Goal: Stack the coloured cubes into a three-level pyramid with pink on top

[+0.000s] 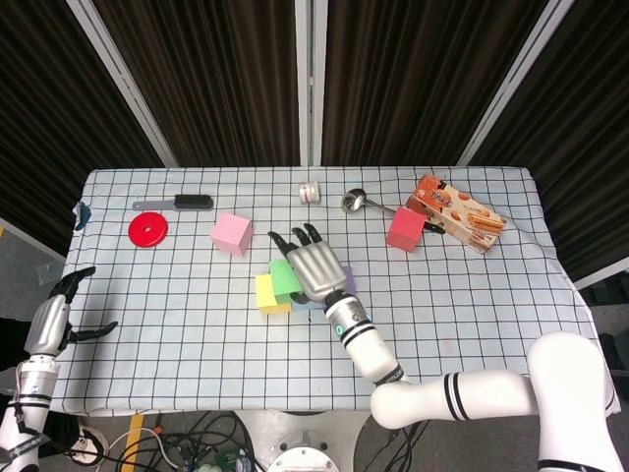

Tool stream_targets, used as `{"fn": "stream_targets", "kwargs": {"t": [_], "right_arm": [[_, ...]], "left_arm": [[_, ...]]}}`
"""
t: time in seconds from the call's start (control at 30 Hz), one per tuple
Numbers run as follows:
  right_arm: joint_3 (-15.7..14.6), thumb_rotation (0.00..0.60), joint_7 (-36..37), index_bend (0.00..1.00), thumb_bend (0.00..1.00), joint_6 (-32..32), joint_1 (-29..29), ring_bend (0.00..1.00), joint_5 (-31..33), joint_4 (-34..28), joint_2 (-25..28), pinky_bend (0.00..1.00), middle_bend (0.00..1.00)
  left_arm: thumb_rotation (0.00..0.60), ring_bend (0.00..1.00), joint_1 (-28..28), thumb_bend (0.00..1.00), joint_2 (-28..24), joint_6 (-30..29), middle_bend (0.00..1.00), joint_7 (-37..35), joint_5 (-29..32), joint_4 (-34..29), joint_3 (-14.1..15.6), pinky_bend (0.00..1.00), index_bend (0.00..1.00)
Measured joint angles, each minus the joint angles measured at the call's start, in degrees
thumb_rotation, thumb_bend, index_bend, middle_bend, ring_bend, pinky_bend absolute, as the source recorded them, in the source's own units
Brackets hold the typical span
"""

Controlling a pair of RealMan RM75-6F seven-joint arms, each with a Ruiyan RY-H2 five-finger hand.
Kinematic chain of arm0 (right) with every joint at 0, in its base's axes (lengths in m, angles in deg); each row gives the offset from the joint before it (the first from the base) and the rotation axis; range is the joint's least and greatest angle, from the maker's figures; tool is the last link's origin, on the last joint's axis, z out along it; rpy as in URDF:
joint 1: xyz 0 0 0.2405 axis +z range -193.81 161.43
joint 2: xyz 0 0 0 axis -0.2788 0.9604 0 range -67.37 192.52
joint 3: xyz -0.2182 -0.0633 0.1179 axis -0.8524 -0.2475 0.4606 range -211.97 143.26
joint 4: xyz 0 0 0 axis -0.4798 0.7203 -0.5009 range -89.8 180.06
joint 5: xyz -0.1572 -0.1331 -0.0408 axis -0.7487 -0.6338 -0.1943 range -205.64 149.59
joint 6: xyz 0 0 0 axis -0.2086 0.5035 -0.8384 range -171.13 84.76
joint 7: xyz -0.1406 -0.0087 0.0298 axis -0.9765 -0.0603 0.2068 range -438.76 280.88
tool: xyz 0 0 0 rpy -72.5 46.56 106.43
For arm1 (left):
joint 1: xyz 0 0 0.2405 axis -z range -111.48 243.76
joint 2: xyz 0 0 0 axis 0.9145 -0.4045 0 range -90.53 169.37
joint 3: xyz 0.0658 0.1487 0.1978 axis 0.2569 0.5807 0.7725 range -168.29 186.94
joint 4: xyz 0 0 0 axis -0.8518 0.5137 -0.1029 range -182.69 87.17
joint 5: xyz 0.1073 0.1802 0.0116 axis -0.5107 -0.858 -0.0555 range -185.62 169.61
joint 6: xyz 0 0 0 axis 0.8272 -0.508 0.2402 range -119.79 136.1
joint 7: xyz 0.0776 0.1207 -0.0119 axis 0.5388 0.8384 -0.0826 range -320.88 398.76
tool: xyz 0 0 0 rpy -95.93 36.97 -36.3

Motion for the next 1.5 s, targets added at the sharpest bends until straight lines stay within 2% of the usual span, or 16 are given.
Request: {"fn": "stream_targets", "kwargs": {"t": [0.37,1.5], "right_arm": [[0.39,0.6,-1.48,0.0,0.17,5.51,0.78,0.08,0.48,0.82,-4.17,0.0,0.51],[1.62,0.6,-3.7,0.0,0.18,5.67,0.93,0.09,2.28,2.68,-6.34,0.0,0.51]], "left_arm": [[0.6,0.06,-0.22,0.09,0.28,0.44,0.12,-1.63,-0.24,0.94,0.13,0.09,0.12],[0.6,0.06,-0.21,0.09,0.35,1.48,0.12,-2.48,-0.33,1.65,0.19,0.09,0.12]]}}
